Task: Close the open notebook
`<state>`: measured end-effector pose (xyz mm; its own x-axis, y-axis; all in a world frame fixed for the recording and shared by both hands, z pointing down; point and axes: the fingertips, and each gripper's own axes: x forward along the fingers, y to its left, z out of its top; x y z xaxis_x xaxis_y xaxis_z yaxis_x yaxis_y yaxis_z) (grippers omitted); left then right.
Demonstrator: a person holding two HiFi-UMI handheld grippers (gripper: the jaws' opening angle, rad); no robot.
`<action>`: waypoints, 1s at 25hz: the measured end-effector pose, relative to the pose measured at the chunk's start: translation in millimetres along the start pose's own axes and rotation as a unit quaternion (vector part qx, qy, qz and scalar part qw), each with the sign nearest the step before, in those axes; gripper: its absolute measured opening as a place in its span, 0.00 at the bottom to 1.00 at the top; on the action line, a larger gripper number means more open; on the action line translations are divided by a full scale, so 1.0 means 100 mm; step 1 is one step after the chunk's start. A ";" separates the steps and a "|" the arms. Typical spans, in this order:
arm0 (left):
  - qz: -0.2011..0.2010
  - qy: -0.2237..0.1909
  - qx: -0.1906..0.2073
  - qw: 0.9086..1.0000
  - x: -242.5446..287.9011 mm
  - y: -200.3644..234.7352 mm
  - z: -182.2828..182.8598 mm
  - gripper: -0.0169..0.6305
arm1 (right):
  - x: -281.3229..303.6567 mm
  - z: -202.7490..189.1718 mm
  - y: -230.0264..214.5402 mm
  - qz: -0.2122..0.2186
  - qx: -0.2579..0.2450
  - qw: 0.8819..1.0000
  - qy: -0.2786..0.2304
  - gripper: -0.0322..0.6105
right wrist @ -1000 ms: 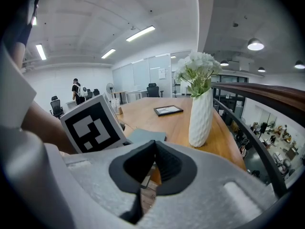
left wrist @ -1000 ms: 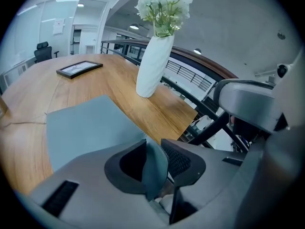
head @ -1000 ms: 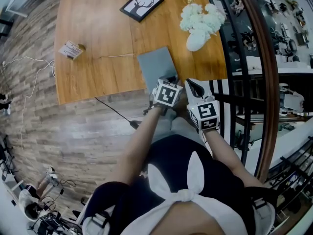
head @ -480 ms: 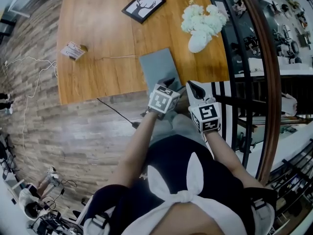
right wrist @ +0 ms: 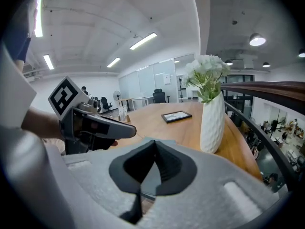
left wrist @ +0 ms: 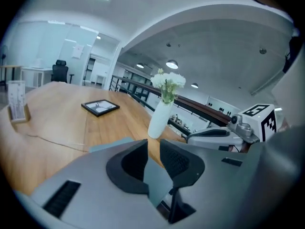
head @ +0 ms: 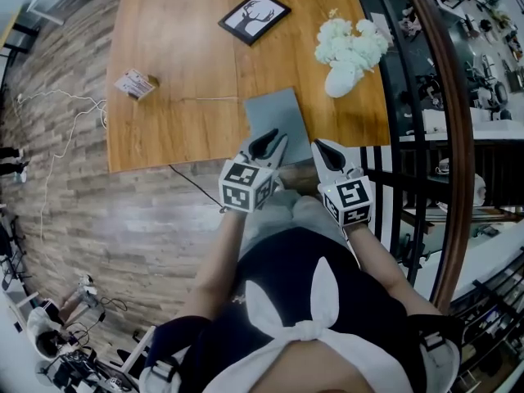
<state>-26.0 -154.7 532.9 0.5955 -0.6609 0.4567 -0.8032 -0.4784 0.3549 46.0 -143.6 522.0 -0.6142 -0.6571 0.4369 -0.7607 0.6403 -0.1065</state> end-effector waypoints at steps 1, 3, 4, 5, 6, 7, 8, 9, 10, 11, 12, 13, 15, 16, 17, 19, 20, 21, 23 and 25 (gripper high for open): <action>0.008 -0.007 0.008 1.000 -0.06 0.01 0.07 0.14 | 0.00 0.04 0.02 0.003 0.000 1.000 -0.004 0.05; 0.009 -0.022 0.017 1.000 -0.15 0.01 0.18 0.09 | -0.01 0.11 0.06 0.009 0.002 1.000 -0.011 0.05; 0.006 -0.029 0.017 0.999 -0.19 0.00 0.19 0.08 | -0.02 0.15 0.07 0.012 0.004 1.000 -0.014 0.05; 0.004 -0.038 0.016 0.999 -0.22 -0.01 0.21 0.07 | -0.03 0.18 0.09 0.014 0.007 1.000 -0.017 0.05; 0.004 -0.045 0.014 0.999 -0.26 -0.02 0.24 0.07 | -0.04 0.22 0.10 0.016 0.009 1.000 -0.019 0.05; 0.006 -0.050 0.013 0.999 -0.29 -0.02 0.26 0.06 | -0.06 0.25 0.12 0.019 0.012 1.000 -0.022 0.05; 0.008 -0.052 0.014 0.999 -0.30 -0.03 0.28 0.06 | -0.07 0.28 0.13 0.021 0.013 0.999 -0.024 0.05; 0.009 -0.050 0.018 0.999 -0.31 -0.05 0.29 0.06 | -0.08 0.31 0.14 0.023 0.012 0.999 -0.026 0.05; 0.010 -0.048 0.023 0.999 -0.31 -0.07 0.29 0.06 | -0.09 0.33 0.15 0.025 0.011 0.999 -0.027 0.05; 0.010 -0.046 0.029 0.998 -0.31 -0.08 0.29 0.05 | -0.09 0.34 0.17 0.026 0.010 0.999 -0.027 0.05; 0.009 -0.045 0.034 0.998 -0.32 -0.10 0.29 0.05 | -0.09 0.35 0.18 0.027 0.008 0.999 -0.027 0.05; 0.007 -0.045 0.036 0.998 -0.32 -0.11 0.29 0.05 | -0.09 0.36 0.19 0.028 0.007 0.999 -0.027 0.05; 0.006 -0.045 0.034 0.998 -0.33 -0.11 0.30 0.05 | -0.08 0.36 0.20 0.028 0.007 0.999 -0.025 0.05; 0.008 -0.044 0.031 0.999 -0.34 -0.11 0.31 0.05 | -0.07 0.36 0.21 0.028 0.007 0.999 -0.024 0.05; 0.012 -0.044 0.027 0.999 -0.35 -0.10 0.33 0.05 | -0.06 0.36 0.21 0.028 0.007 0.999 -0.023 0.05; 0.015 -0.041 0.023 0.999 -0.36 -0.09 0.32 0.05 | -0.05 0.35 0.21 0.029 0.006 0.999 -0.022 0.05; 0.013 -0.040 0.023 0.999 -0.35 -0.09 0.30 0.05 | -0.05 0.35 0.21 0.029 0.006 0.999 -0.020 0.05; 0.010 -0.040 0.025 0.999 -0.35 -0.08 0.26 0.05 | -0.04 0.34 0.21 0.029 0.006 0.999 -0.019 0.05; 0.007 -0.041 0.025 0.999 -0.34 -0.07 0.23 0.05 | -0.03 0.32 0.22 0.028 0.006 0.999 -0.016 0.05; 0.010 -0.039 0.023 0.999 -0.35 -0.05 0.24 0.05 | -0.01 0.31 0.22 0.027 0.006 1.000 -0.015 0.05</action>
<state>-43.4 -143.4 495.9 0.5784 -0.7126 0.3970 -0.8154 -0.4901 0.3083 23.5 -141.4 491.3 -0.6602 -0.6331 0.4041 -0.7286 0.6706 -0.1396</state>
